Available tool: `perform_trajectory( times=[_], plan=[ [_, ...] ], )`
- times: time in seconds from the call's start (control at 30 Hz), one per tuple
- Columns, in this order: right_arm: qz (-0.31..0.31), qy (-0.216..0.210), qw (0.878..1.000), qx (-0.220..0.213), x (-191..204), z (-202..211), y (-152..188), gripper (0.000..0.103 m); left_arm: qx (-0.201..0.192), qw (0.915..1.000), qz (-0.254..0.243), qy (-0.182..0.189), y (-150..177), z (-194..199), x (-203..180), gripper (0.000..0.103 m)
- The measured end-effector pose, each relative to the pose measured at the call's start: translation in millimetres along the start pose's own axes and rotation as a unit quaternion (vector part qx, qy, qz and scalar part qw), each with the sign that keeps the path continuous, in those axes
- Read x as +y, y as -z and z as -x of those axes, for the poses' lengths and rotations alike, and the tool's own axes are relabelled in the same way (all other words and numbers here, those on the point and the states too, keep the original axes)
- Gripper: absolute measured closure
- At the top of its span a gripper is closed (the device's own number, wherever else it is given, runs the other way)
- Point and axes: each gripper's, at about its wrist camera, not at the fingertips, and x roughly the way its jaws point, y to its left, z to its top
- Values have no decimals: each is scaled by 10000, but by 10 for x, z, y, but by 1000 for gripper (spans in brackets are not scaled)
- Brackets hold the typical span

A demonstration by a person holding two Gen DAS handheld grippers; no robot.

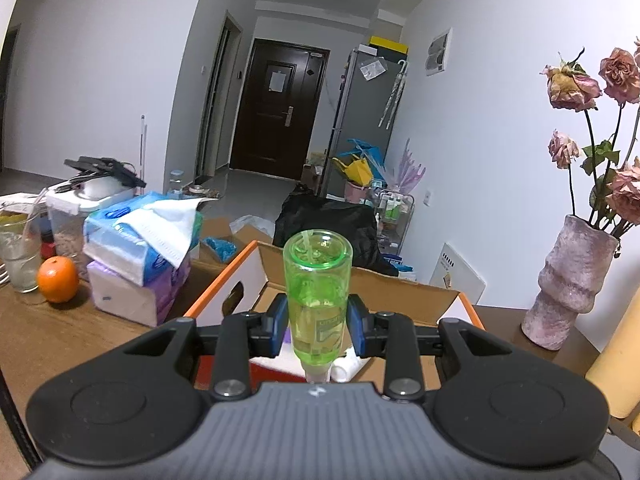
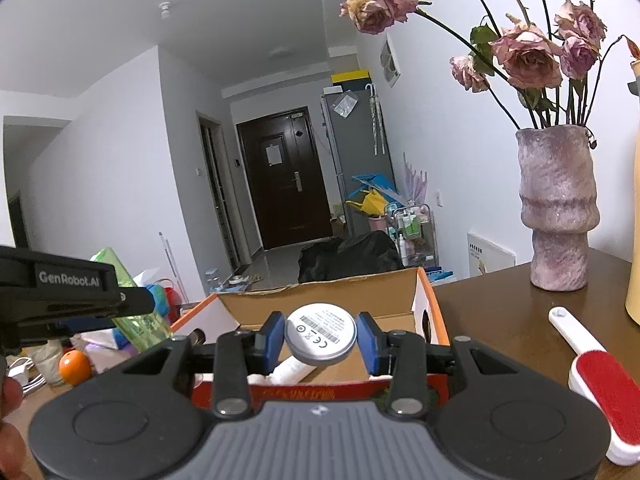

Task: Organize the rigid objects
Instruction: 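Open the left tool to drop the green bottle while the right tool releases the puck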

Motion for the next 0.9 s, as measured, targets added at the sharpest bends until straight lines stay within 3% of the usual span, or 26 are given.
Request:
perform_trajectory(
  times=[0.9],
  plan=[
    [145,408,9990,94,-85,-667,-149,65,70,9986,-487,-167,-35,-869,-177,71]
  ],
)
